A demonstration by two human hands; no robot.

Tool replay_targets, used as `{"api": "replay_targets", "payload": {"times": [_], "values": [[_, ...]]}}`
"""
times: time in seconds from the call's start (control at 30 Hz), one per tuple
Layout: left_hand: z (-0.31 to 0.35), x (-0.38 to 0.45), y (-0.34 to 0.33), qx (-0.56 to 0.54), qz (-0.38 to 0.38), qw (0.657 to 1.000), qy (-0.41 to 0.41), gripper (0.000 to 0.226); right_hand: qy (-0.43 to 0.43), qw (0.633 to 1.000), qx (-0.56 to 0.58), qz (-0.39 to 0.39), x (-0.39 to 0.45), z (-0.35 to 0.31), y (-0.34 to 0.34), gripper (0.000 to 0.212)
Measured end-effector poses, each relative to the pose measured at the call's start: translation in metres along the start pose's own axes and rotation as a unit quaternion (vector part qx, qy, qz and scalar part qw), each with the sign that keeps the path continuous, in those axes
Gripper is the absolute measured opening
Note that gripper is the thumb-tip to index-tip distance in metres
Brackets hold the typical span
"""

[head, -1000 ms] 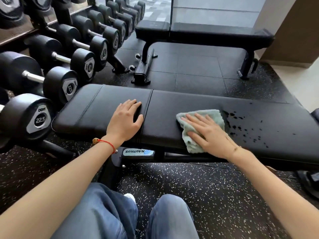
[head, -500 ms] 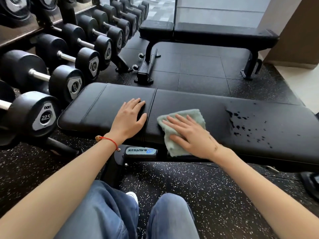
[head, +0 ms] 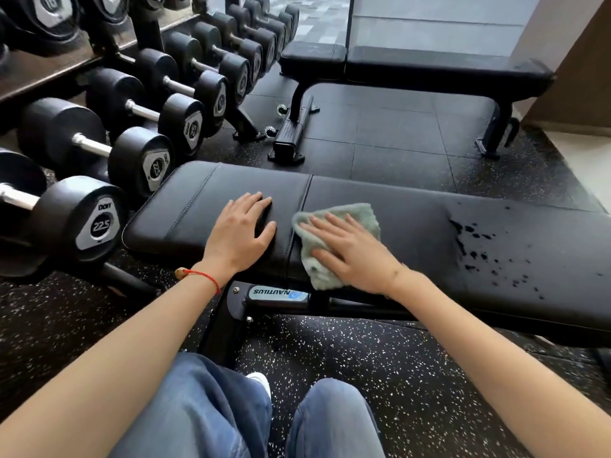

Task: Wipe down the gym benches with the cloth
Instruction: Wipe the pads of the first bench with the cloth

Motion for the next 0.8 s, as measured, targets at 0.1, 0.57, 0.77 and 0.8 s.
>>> {"api": "replay_targets", "payload": {"times": [0.1, 0.57, 0.77, 0.8], "values": [[0.000, 0.000, -0.002, 0.004, 0.006, 1.000, 0.003, 0.063, -0.006, 1.000, 0.002, -0.009, -0.016, 0.037, 0.013, 0.063], [0.007, 0.000, 0.000, 0.019, 0.017, 1.000, 0.014, 0.062, 0.001, 0.996, -0.091, 0.002, -0.051, 0.007, 0.009, 0.061], [0.006, -0.001, 0.000, 0.020, 0.013, 1.000, 0.010, 0.062, 0.029, 0.987, -0.148, 0.051, -0.007, -0.039, -0.022, 0.067], [0.004, -0.001, -0.001, 0.019, 0.010, 1.000, 0.010, 0.062, 0.027, 0.986, -0.156, 0.055, -0.018, -0.036, -0.020, 0.069]]}}
Point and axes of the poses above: each hand's wrist, its own x-axis towards the middle knuckle, its own y-axis out of the back of the hand, z = x × y, the point moved 4 cm from there along x, towards the middle knuckle, and after that the axes turned 3 degrees about x, right-handed, at the moved point
